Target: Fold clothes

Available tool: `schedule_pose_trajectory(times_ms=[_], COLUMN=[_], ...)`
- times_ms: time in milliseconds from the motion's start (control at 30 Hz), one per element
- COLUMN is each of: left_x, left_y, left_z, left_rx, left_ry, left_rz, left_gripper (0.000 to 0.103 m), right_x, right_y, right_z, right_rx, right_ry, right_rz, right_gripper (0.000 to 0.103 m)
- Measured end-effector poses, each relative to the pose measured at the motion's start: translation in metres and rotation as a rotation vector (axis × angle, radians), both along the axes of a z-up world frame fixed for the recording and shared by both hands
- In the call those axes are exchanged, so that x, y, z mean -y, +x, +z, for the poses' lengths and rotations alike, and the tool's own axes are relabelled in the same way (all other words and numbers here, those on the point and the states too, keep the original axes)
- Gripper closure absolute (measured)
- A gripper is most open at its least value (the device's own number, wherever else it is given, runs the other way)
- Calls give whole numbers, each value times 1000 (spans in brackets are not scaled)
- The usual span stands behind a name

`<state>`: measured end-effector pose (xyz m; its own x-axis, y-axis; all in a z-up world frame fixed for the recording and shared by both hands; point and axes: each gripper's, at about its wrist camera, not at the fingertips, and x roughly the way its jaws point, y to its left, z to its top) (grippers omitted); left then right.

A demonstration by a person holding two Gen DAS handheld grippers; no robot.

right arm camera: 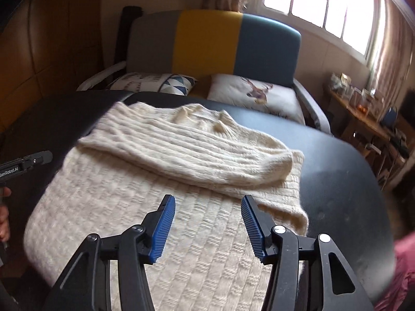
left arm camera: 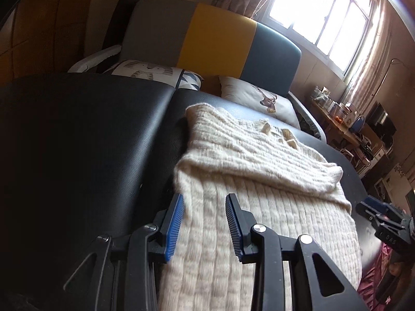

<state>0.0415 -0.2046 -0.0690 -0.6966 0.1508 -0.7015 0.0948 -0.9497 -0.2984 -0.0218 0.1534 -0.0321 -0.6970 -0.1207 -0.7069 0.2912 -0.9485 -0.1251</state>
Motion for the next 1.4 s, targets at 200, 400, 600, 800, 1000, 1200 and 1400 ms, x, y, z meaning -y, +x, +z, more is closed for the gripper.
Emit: schedule_pose_trajectory(times_ms=[200,400,600,800,1000,1200,1400], left_x=[2,-1,28,23,-11,8,22], left_y=[24,51,79,104,102,115,124], left_z=[-1,-4,-26,-18,-45,-39,-46], left_rx=[18,46,83,24,131,130,167], left_ry=[-72,-214,52,101,-91,2,136], left_rz=[-37,-107,-114,-200,-278,-267,-289], left_gripper=[69,69,69,69,70,70,68], right_x=[-19,-111,-143,-117,-81,-102,-146], right_y=[16,53,82,90,69,77,97], right_z=[-9,-54,-82,-50,-83,-87,-80], right_rx=[95,285,336,200,320,289,319], right_ry=[-187,-523,-462,-389,-143,-228,-454], right_rz=[45,-49,-156,-73,-58,-60,-60], right_gripper=[22,5,4,4,4,0,0])
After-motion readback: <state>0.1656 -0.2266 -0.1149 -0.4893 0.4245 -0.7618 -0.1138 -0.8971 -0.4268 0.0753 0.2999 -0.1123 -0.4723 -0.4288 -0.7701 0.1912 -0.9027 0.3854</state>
